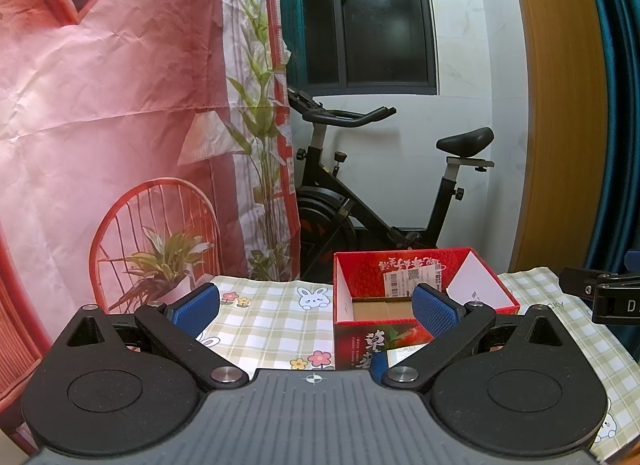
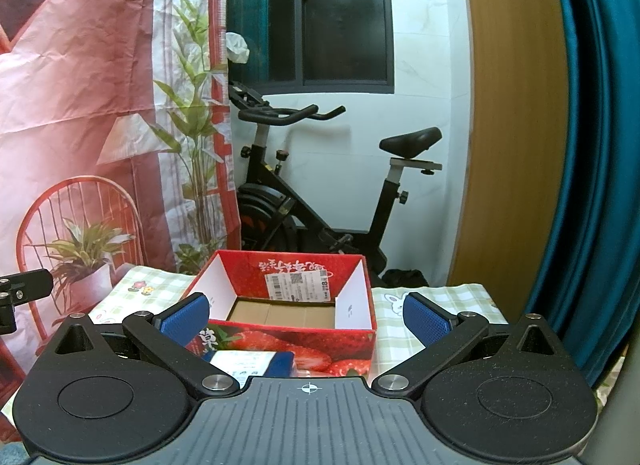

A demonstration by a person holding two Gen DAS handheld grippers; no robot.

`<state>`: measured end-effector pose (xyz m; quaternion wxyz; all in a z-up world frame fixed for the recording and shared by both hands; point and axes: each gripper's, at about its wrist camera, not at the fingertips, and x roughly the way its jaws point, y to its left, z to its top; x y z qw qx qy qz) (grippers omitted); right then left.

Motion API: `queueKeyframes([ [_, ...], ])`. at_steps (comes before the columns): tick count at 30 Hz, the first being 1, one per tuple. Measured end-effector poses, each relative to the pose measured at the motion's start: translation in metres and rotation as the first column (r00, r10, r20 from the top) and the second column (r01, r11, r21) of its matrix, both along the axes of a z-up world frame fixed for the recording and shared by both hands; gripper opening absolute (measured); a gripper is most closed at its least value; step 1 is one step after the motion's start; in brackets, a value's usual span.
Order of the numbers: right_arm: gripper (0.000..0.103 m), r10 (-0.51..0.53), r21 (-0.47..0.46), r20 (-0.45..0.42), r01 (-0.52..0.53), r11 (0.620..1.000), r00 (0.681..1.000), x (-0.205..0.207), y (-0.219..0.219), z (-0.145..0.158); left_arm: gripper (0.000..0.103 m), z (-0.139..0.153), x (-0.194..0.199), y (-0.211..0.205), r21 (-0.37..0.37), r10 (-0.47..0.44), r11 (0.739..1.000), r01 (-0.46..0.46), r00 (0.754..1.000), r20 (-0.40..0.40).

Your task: Organize soft objects

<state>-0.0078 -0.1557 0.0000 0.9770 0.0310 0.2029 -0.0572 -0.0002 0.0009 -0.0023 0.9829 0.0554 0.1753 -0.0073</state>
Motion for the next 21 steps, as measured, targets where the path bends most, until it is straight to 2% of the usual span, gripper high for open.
queueKeyframes([
  [21, 0.103, 0.001, 0.0, 0.001, -0.001, 1.0, 1.0, 0.0003, 0.0, -0.0013, 0.103, -0.0049, -0.0023, -0.0029, 0.001, -0.001, 1.0, 0.001, 1.0, -0.005],
])
